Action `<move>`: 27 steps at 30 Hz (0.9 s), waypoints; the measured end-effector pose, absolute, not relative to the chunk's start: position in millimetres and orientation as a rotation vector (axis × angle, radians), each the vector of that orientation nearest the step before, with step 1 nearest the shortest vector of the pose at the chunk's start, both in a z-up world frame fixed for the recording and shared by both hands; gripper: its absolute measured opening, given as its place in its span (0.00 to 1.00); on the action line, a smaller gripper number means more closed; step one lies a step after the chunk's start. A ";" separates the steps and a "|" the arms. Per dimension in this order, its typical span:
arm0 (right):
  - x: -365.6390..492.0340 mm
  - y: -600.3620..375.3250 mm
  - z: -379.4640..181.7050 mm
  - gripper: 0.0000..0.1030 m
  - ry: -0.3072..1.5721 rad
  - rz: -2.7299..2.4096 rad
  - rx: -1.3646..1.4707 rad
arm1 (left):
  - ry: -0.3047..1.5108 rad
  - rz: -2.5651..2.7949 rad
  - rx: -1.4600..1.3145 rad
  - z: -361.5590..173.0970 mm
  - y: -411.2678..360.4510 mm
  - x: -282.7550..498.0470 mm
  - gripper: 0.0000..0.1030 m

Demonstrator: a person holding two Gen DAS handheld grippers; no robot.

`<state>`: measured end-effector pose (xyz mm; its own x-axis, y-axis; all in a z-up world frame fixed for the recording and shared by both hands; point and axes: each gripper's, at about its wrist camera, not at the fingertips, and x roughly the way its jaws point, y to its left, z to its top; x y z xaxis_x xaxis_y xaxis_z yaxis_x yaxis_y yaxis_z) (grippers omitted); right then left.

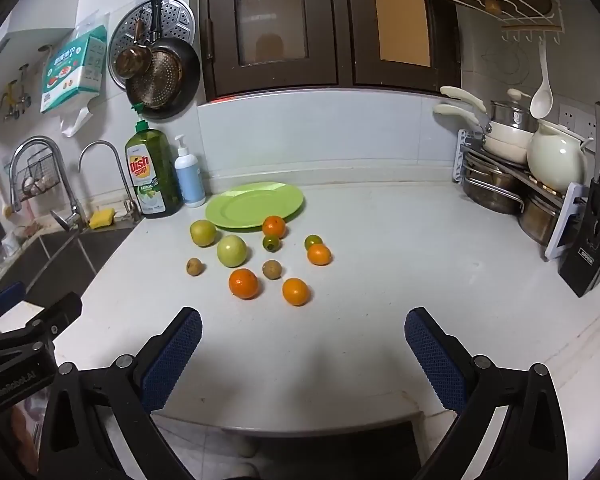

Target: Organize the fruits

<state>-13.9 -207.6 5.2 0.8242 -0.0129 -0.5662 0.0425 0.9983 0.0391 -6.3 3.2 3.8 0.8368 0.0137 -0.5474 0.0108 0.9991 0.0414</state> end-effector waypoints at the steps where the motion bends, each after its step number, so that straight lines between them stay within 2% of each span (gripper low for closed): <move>1: -13.4 -207.4 5.0 1.00 0.603 -0.029 0.050 | 0.579 0.001 0.044 4.0 2.6 -6.2 1.00; 27: -6.3 -208.7 4.5 0.99 0.601 -0.024 0.052 | 0.581 0.012 0.047 2.2 3.6 -0.2 1.00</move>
